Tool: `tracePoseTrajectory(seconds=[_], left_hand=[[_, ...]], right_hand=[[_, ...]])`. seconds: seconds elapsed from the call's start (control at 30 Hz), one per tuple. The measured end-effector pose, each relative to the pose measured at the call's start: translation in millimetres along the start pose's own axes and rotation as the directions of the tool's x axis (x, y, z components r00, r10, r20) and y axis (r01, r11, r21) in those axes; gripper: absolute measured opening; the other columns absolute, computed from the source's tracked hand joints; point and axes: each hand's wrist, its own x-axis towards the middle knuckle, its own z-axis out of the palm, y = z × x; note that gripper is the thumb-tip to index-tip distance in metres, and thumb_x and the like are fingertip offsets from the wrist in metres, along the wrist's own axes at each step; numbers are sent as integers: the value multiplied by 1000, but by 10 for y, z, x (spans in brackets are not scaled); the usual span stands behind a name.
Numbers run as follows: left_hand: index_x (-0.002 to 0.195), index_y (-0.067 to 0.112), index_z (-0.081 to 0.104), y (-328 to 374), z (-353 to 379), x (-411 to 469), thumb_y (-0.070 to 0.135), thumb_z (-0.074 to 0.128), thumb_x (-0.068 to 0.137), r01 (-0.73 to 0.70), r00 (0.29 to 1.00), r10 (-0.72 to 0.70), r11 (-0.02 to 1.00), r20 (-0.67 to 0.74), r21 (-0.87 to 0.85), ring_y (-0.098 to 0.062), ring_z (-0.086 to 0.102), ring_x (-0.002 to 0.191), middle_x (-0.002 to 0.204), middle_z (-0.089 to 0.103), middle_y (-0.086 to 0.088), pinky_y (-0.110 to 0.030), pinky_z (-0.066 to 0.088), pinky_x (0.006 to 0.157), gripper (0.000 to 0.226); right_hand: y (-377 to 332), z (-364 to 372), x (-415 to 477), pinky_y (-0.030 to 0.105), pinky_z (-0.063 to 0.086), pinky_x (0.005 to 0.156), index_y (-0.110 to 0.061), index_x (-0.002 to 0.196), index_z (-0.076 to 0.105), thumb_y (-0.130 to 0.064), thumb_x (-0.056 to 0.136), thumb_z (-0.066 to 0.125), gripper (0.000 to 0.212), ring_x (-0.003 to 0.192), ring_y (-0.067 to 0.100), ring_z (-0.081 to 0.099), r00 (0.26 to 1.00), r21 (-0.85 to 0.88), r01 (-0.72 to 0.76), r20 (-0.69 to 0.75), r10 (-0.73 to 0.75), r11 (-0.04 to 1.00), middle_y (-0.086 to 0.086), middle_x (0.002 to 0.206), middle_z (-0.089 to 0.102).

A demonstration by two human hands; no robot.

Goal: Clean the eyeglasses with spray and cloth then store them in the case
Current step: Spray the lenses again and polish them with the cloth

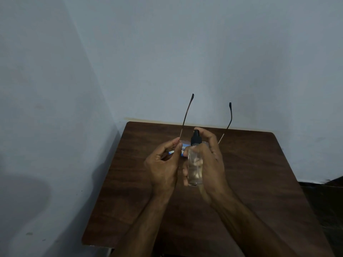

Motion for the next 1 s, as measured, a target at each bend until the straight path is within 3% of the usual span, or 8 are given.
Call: tracePoseTrajectory(seconds=[0.13, 0.37, 0.5, 0.67, 0.77, 0.9, 0.93, 1.0], left_hand=[[112, 21, 83, -23, -8, -9, 8, 87, 87, -6, 1000, 6, 1000, 9, -17, -14, 82, 95, 101, 84, 5, -27, 66, 83, 29], [116, 16, 82, -41, -20, -41, 8, 86, 88, -15, 999, 15, 1000, 34, 12, -15, 81, 101, 105, 83, 4, -45, 67, 88, 29], [114, 27, 80, -13, -26, -54, 9, 86, 88, -58, 998, 57, 998, 39, 39, -10, 80, 101, 105, 83, 9, -39, 67, 88, 33], [112, 25, 80, -37, 5, -47, 7, 86, 87, -29, 1000, 28, 999, 10, 32, -9, 79, 102, 104, 83, 8, -29, 65, 89, 31], [111, 29, 81, -39, 2, 26, 11, 86, 88, 37, 999, -38, 999, -24, -13, -3, 79, 100, 105, 82, 15, -16, 62, 82, 30], [108, 38, 83, -52, -62, 213, 16, 87, 89, 62, 993, -70, 995, -95, -83, -9, 81, 97, 101, 84, 12, -22, 64, 83, 29], [106, 40, 84, -54, -81, 258, 17, 87, 89, 68, 991, -79, 992, -105, -106, -12, 81, 97, 102, 84, 10, -27, 66, 85, 29], [107, 39, 84, -75, -107, 329, 16, 86, 89, 89, 988, -105, 985, -112, -145, -19, 81, 100, 105, 84, 5, -41, 66, 91, 29]], right_hand=[[-55, 10, 16, 37, 50, 47, -30, 128, 57, -11, 81, 54, 50, 48, 29, 56, 997, 63, 32, 64, -36, 998, 26, 86, 65], [-261, 31, 209, 33, 51, 48, -32, 127, 59, -11, 87, 53, 45, 50, 28, 58, 995, 97, 96, -1, -96, 991, 18, 83, 64], [-386, 29, 288, 35, 51, 49, -28, 133, 55, -4, 97, 46, 44, 49, 27, 54, 989, 145, 120, 72, -132, 982, 19, 83, 62], [-456, 4, 354, 35, 51, 49, -29, 136, 53, -5, 95, 49, 48, 49, 27, 55, 976, 140, 166, 121, -183, 976, 18, 87, 62], [-376, -182, 292, 39, 55, 55, -38, 145, 47, -13, 94, 54, 57, 62, 28, 62, 950, -45, 302, 102, -296, 952, 13, 93, 67], [-81, -614, 130, 51, 63, 77, -40, 148, 46, -17, 90, 57, 63, 100, 37, 67, 905, -384, 368, -61, -421, 847, 6, 125, 63], [6, -698, 98, 49, 64, 77, -38, 148, 47, -17, 92, 58, 61, 102, 32, 68, 904, -427, 351, -79, -421, 833, -3, 130, 60], [153, -795, 72, 31, 62, 56, -31, 148, 47, -11, 98, 63, 56, 79, 9, 72, 913, -453, 327, -74, -401, 829, -25, 118, 61]])
